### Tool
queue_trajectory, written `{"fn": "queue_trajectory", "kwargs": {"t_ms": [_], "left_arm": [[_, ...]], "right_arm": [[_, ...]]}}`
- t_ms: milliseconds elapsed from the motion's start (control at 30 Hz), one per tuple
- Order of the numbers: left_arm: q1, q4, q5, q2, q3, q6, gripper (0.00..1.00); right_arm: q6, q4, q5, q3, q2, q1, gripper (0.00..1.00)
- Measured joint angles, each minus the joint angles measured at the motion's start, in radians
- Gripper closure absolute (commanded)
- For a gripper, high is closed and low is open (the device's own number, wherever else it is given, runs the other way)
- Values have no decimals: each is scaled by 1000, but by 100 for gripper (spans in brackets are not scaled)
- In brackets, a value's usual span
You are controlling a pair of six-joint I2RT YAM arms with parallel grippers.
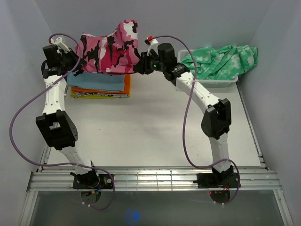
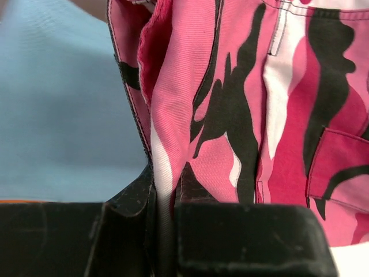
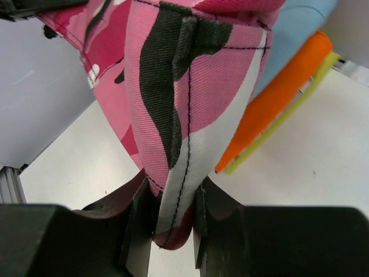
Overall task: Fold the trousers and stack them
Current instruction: Neatly place the folded trousers to the corner
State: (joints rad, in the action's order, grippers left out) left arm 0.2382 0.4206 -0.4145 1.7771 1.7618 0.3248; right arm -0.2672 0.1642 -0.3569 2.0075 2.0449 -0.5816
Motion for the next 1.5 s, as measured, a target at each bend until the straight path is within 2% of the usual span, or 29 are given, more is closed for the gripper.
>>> {"fn": "queue_trajectory", "kwargs": {"t_ms": [67, 167, 367, 700, 1500], "left_arm": [[47, -12, -25, 58, 31, 8, 100], [91, -21, -50, 134, 89, 10, 100], [132, -40, -77, 249, 184, 9, 100], [195, -64, -84, 274, 149, -16, 100], [208, -108, -74, 373, 81, -54, 100]], "right_arm": [[-8, -2, -1, 129, 109, -25, 92], [-18, -28, 8, 209, 206, -53, 92], [-51, -153, 52, 200, 286, -102, 92], [-118, -326, 89, 224, 442, -135, 92], [-114, -354, 123, 222, 502, -145, 92]]}}
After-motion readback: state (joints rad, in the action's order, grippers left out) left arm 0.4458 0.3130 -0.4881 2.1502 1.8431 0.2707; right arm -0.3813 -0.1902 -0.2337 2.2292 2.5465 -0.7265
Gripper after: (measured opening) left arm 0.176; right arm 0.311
